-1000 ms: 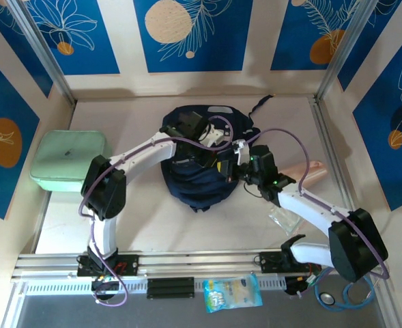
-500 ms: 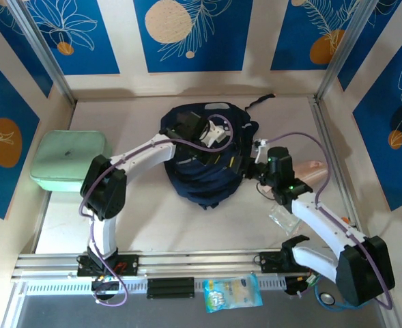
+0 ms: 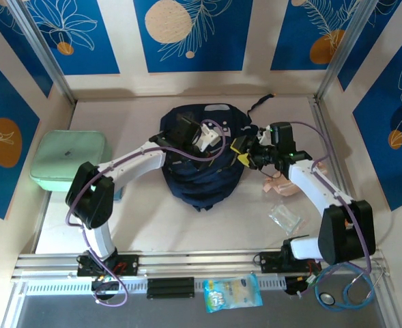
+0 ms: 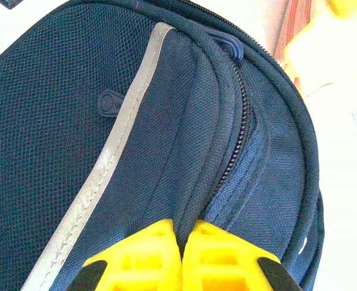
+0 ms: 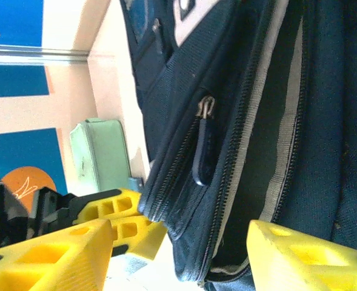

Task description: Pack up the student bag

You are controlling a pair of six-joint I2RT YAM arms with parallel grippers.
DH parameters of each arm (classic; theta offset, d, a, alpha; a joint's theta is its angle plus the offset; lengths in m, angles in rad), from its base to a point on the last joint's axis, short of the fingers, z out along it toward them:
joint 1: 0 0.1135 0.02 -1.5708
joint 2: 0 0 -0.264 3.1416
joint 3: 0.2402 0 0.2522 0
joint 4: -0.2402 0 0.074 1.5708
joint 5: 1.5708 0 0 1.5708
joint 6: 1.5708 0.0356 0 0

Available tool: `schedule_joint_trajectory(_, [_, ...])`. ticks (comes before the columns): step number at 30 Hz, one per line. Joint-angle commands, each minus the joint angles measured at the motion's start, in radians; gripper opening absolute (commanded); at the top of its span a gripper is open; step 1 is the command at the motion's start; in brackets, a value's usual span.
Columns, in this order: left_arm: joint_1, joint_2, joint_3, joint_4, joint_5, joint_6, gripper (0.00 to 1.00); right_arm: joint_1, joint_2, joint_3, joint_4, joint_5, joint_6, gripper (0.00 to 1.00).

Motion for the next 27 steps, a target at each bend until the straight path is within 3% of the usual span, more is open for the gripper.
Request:
schedule_joint_trajectory(1, [0.005,-0.053,-0.004,0.056,0.042,0.017,0.0,0.028,0.03,0.034,-0.003,-0.049,0.068,0.67])
schedule_joint_trajectory(7, [-0.003,-0.043,-0.003,0.058,0.047,0.035,0.0,0.084,0.125,0.088,0.021,-0.041,0.102,0.67])
schedule_joint_trajectory(11, [-0.007,-0.049,-0.009,0.05,0.031,0.039,0.01,0.112,0.194,0.128,0.023,-0.03,0.113,0.62])
schedule_joint_trajectory(13, [-0.006,-0.066,-0.025,0.051,0.017,0.029,0.09,0.121,0.216,0.146,0.019,-0.028,0.108,0.54])
schedule_joint_trajectory(16, [-0.006,-0.113,-0.066,0.045,-0.045,-0.016,0.32,0.128,0.236,0.165,0.016,-0.033,0.099,0.35])
schedule_joint_trajectory(20, [-0.006,-0.206,-0.153,0.034,-0.121,-0.167,0.44,0.139,0.232,0.179,0.014,-0.026,0.08,0.24])
schedule_joint_trajectory(27, [-0.055,-0.359,-0.415,0.23,-0.052,-0.566,0.46,0.152,0.235,0.196,0.021,-0.035,0.071,0.18])
